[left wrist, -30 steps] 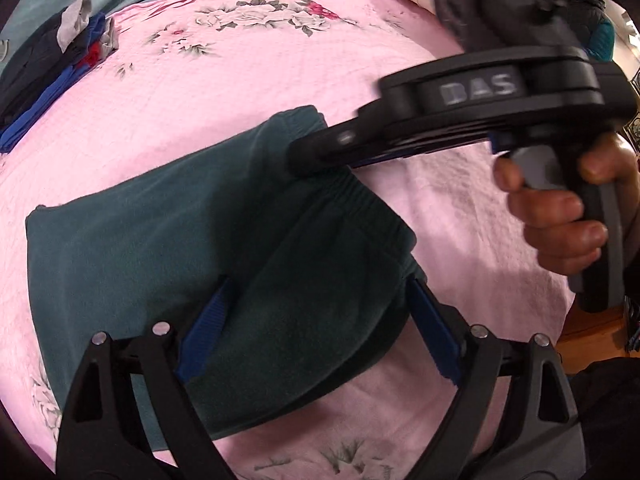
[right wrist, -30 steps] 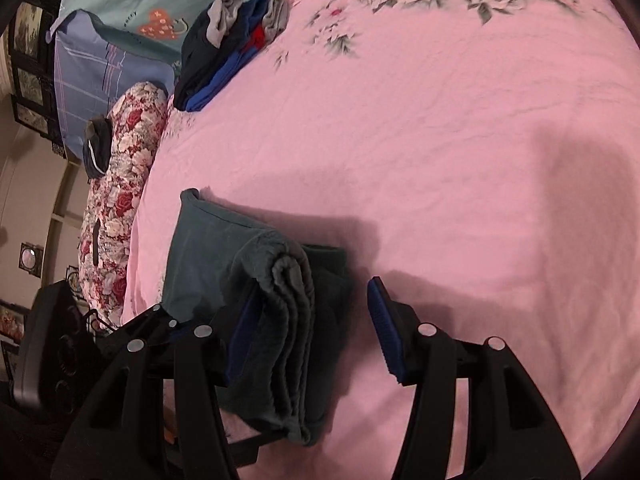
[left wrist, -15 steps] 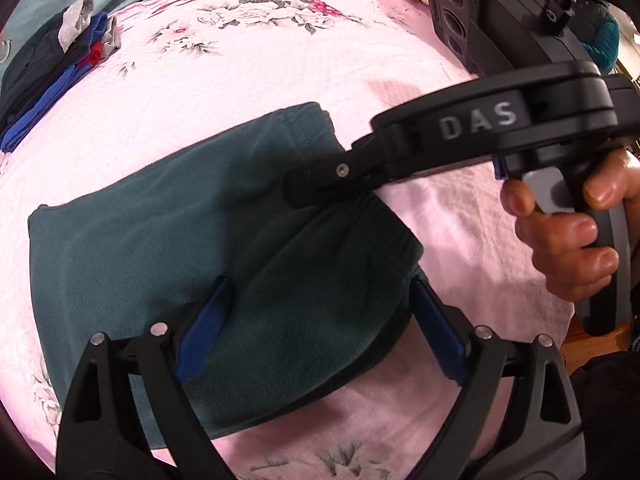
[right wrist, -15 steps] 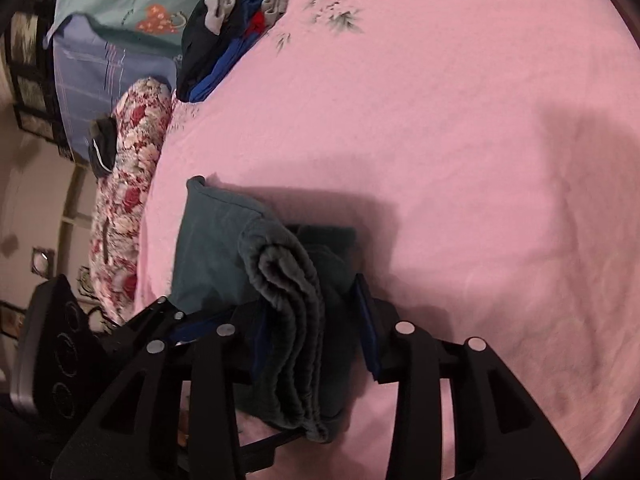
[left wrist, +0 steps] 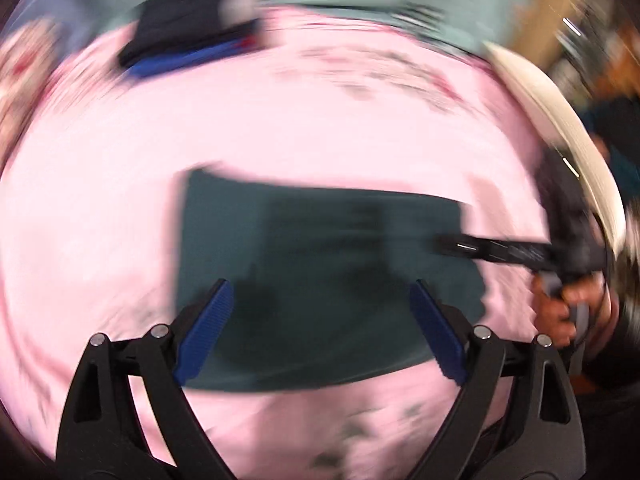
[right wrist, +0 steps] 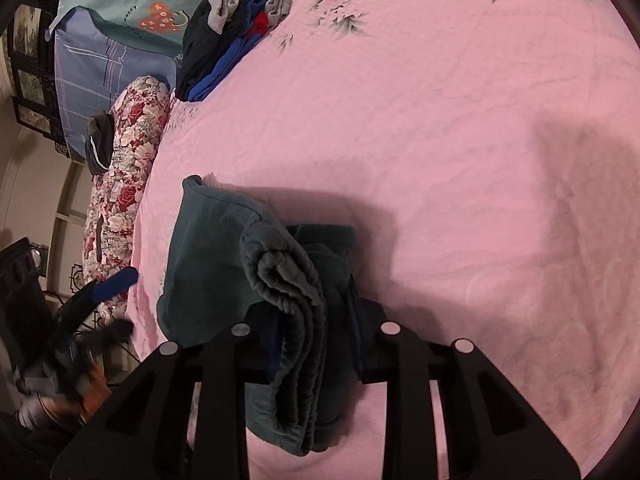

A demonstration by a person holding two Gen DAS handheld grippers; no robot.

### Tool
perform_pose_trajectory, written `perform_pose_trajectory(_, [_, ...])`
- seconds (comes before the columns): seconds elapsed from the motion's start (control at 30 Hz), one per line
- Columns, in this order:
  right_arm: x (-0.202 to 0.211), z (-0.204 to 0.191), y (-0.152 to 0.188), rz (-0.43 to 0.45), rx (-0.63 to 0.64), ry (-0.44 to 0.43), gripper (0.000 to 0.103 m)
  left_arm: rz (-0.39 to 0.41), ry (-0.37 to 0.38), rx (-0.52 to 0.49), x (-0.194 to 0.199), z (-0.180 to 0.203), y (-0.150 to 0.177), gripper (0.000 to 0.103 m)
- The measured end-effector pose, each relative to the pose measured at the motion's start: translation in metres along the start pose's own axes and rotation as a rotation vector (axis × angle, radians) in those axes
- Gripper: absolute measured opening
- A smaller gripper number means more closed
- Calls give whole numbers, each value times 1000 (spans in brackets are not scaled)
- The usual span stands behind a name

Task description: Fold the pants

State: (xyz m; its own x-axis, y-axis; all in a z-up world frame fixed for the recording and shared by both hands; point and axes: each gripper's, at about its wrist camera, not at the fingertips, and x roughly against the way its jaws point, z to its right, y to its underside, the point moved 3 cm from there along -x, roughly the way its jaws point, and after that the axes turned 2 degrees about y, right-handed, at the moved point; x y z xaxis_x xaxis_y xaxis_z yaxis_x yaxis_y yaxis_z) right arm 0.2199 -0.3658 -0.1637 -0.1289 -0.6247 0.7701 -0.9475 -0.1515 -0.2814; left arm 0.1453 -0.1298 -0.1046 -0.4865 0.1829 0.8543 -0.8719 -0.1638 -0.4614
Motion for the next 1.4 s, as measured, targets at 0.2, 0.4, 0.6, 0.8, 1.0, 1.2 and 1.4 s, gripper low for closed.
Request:
perform_pose_trajectory(0.2, [-1,3,0,4,3,-15,28,-87,-25,292,0,-84,31,89])
perform_pose_trajectory(0.4, [-1,1,0,1,5,-8,28,-149,40,352,-19,-88,46,60])
perform_pose_trajectory(0.6, [0,2,0,-2,3,3,28,-178,38,345,-28,-81,46,59])
perform_pose_trajectory(0.8, [0,0,0,-6,12,16,28,-244,-96,242,-36,-62,39,61])
perform_pose_trajectory(1.0, [-1,-2,0,-5,14,30,28,-251,-131,225,-38,-58,37,60])
perform_pose_trajectory(1.2, [-1,-7,1,-4,35,54,28,-232,-157,199,-34,-55,36,38])
perform_pose_trajectory(1.4, [2,-20,5,29,117,137,26,-199,-167,146,-24,-49,35,16])
